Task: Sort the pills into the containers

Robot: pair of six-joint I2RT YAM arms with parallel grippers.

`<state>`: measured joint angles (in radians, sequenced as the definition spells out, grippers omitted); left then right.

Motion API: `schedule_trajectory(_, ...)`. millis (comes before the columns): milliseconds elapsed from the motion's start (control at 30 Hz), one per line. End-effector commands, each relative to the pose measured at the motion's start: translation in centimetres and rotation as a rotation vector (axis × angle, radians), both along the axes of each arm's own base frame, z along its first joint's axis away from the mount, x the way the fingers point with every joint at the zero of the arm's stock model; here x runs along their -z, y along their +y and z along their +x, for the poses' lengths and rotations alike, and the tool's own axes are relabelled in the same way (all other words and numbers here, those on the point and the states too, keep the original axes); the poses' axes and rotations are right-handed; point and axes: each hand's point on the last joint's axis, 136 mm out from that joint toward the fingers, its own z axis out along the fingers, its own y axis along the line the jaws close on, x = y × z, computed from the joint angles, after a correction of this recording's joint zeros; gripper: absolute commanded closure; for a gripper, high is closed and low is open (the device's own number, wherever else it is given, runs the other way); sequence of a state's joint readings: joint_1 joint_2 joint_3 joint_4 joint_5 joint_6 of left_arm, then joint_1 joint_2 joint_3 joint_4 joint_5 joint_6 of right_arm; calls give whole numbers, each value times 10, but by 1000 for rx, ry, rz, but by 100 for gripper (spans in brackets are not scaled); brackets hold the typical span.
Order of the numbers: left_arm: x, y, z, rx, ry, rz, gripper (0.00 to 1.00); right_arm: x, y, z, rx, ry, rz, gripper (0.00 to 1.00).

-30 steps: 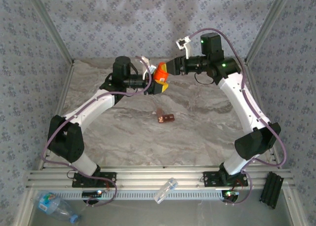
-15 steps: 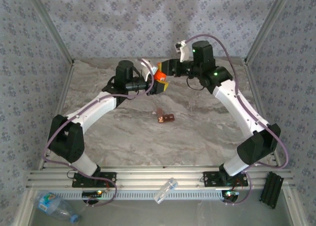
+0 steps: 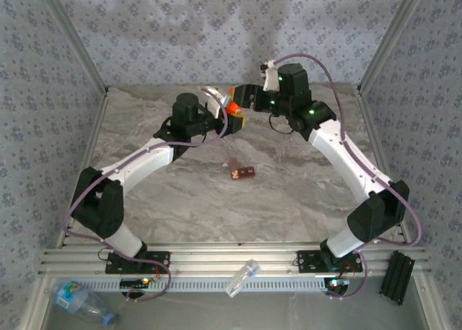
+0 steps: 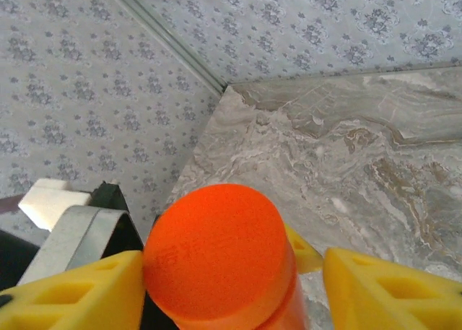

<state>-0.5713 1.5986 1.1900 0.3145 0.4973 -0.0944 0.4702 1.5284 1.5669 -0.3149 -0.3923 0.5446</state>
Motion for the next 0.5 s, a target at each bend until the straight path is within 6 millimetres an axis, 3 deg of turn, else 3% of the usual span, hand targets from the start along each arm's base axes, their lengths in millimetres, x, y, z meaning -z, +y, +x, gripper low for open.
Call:
schedule_trajectory(0,-54,2,-12,34,-149,-90,100,-39,-18,-18,-42,-76,95,26)
schedule_trajectory(133,-56,7,-14,86,-137,-100,100,-62,-38,-37,-92,-145,115,17)
schedule_trajectory(267,-58,8,-26,195,-120,-107,100,-62,-46,-44,-171,-169,73,13)
schedule_trajectory(467,-58,2,-50,391,-48,-80,100,-49,-32,-50,-349,-189,-31,10)
